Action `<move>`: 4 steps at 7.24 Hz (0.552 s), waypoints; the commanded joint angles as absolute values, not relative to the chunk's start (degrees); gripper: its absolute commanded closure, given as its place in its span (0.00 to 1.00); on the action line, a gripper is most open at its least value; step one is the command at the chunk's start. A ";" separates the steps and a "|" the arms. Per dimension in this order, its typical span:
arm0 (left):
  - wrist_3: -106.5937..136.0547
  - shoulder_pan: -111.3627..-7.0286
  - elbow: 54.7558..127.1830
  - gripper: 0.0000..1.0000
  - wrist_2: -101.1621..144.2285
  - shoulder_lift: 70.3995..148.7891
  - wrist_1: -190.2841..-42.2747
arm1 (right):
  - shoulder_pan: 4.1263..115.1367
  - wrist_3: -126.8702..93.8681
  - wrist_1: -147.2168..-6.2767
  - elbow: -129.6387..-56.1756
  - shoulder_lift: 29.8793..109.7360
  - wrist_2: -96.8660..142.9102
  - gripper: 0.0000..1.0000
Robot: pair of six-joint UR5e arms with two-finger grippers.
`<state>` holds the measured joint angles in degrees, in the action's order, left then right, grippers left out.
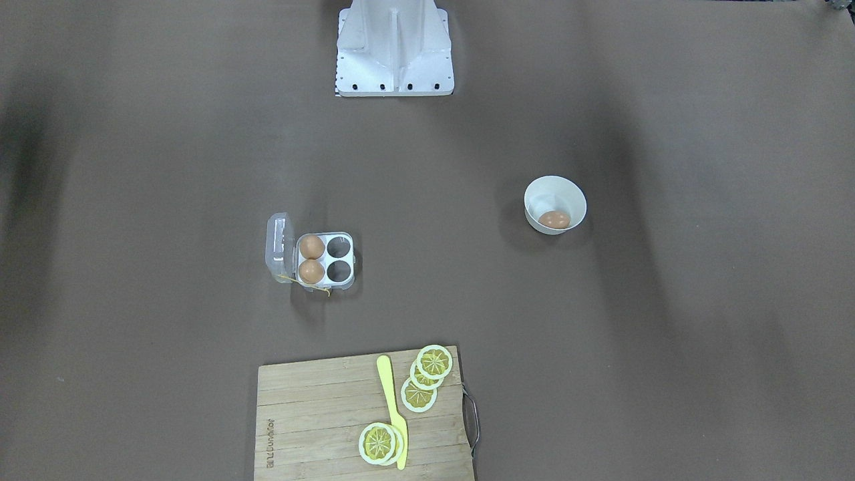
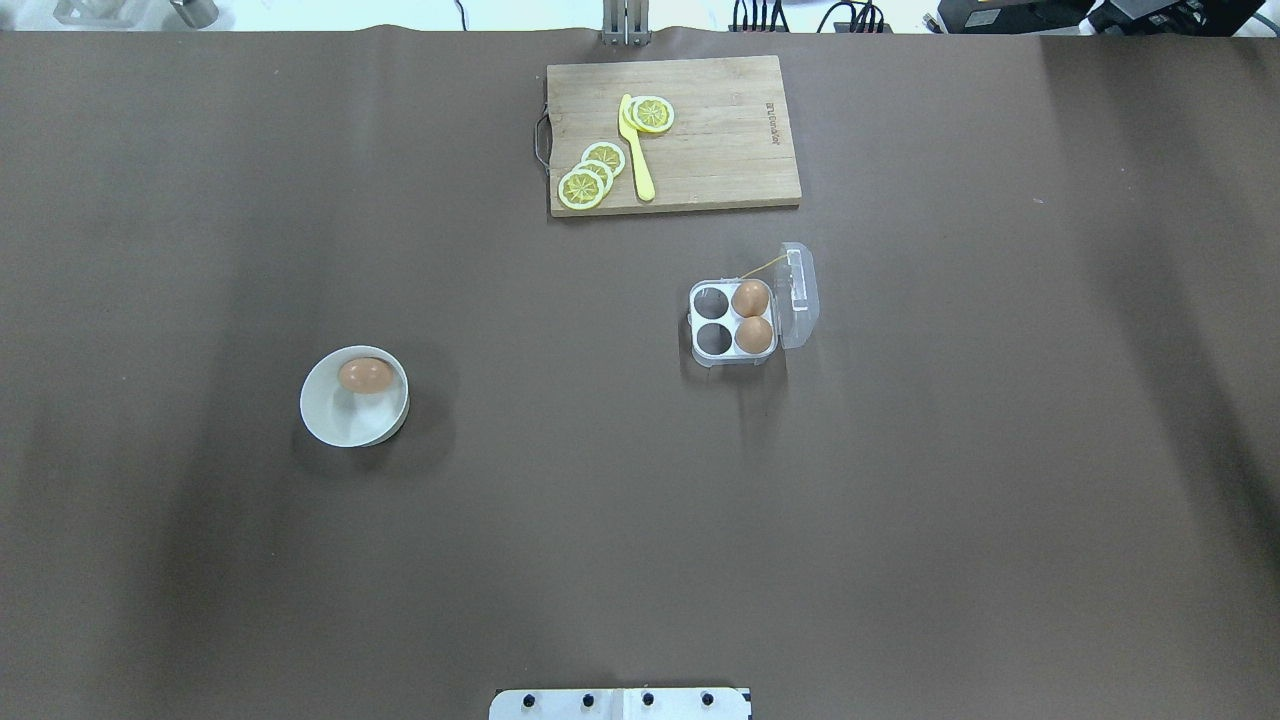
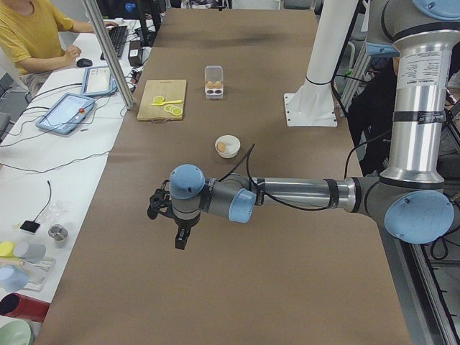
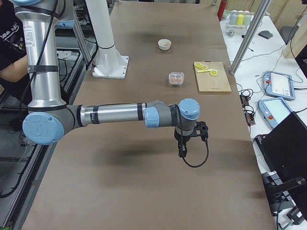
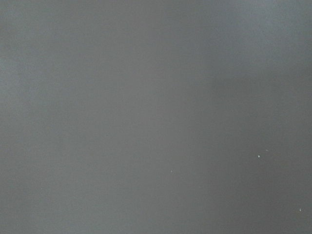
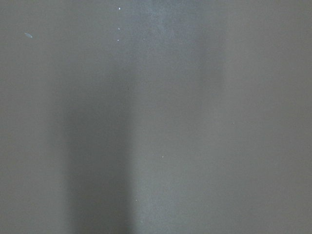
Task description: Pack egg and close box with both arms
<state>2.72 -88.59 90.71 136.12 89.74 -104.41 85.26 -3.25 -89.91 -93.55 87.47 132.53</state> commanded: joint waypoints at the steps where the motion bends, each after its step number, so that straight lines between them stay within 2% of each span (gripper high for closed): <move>1: 2.81 -88.51 90.62 0.00 136.06 89.82 -104.33 | 85.25 -3.25 -89.91 -93.60 87.45 132.54 0.00; 4: 2.90 -88.07 94.73 0.00 136.23 89.92 -108.00 | 85.25 -3.25 -89.91 -93.60 87.45 132.71 0.00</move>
<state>2.83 -88.33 93.03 136.14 90.13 -106.10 85.25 -3.25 -89.95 -93.60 87.45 132.62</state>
